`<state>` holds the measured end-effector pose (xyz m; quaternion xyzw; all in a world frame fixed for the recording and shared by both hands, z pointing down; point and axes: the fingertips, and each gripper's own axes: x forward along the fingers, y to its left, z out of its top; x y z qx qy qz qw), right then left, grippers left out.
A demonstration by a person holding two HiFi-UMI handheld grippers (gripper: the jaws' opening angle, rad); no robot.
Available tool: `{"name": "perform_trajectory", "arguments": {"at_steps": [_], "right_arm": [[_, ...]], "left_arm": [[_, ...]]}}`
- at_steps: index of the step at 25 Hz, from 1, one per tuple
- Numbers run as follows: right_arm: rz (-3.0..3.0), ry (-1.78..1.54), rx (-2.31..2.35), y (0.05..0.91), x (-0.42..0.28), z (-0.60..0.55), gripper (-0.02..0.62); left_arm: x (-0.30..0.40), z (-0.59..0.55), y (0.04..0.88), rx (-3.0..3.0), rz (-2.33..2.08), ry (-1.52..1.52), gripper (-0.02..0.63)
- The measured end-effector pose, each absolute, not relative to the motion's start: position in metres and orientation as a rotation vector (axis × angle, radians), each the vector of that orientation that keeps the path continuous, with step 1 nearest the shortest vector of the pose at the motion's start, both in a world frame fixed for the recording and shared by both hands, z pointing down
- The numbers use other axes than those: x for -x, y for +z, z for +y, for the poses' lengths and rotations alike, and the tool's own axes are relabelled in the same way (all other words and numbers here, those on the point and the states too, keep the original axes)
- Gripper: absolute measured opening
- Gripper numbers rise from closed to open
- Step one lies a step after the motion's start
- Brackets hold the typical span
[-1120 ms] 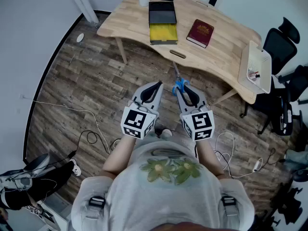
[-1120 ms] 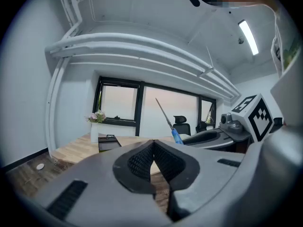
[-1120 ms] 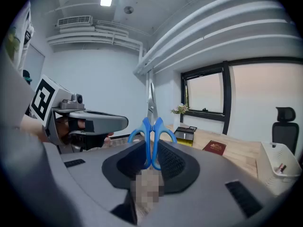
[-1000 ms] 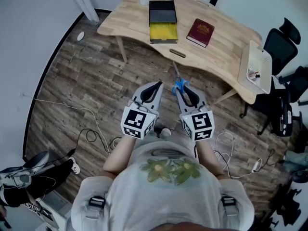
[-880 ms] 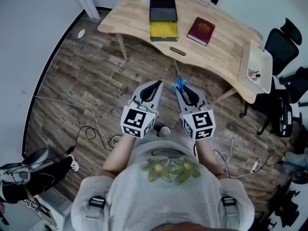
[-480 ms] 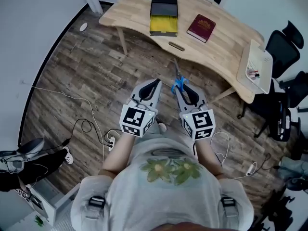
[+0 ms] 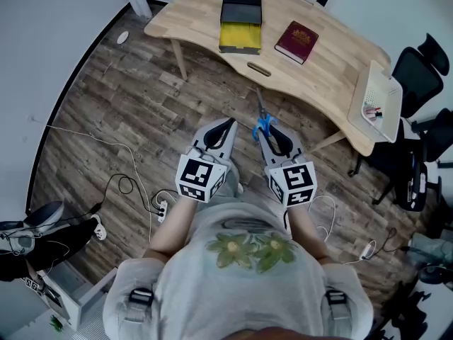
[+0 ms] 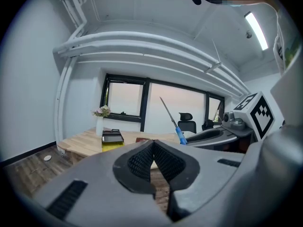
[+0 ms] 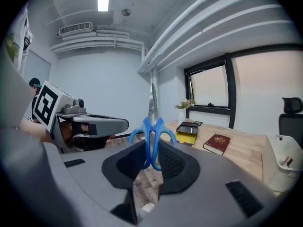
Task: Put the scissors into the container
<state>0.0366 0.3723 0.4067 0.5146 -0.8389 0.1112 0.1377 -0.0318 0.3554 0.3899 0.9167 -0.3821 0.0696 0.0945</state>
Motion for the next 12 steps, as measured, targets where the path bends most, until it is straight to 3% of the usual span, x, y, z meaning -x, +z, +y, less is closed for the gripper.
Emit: {"name": "perform_trajectory", "arguments": {"at_steps": [12], "right_arm": [[-2.375,0.34,-1.507,0.421,-0.045,0.298,0.077]], "left_arm": [[0.028,0.275,0.404,-2.716,-1.088,0.211,0.008]]}}
